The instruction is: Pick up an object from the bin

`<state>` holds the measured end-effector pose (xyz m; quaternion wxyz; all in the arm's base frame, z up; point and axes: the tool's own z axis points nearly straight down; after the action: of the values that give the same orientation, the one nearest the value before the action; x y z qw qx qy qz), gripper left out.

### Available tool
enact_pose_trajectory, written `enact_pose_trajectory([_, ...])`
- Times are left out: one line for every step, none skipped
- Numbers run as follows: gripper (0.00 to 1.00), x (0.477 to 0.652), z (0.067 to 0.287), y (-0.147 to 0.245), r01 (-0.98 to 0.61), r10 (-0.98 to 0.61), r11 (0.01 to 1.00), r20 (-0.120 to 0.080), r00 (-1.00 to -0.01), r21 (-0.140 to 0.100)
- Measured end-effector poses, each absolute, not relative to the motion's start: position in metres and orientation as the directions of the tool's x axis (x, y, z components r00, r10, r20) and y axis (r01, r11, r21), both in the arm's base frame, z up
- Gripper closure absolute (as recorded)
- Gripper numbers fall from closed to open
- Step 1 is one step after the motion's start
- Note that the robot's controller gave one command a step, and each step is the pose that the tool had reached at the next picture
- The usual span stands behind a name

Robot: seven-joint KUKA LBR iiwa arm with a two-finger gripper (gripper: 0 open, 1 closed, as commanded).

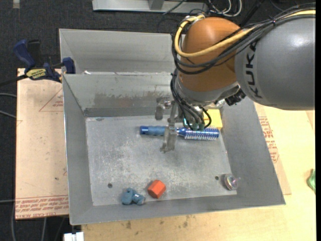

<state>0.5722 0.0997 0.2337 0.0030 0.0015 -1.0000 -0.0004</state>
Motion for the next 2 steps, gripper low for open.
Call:
enact_pose_trajectory([0.0, 0.606, 0.145, 0.071, -0.005, -0.005, 1.0, 0.005, -1.0, -0.001])
enact_pose_trajectory([0.0, 0.626, 0.065, 0.05, -0.025, -0.025, 1.0, 0.003, -1.0, 0.0])
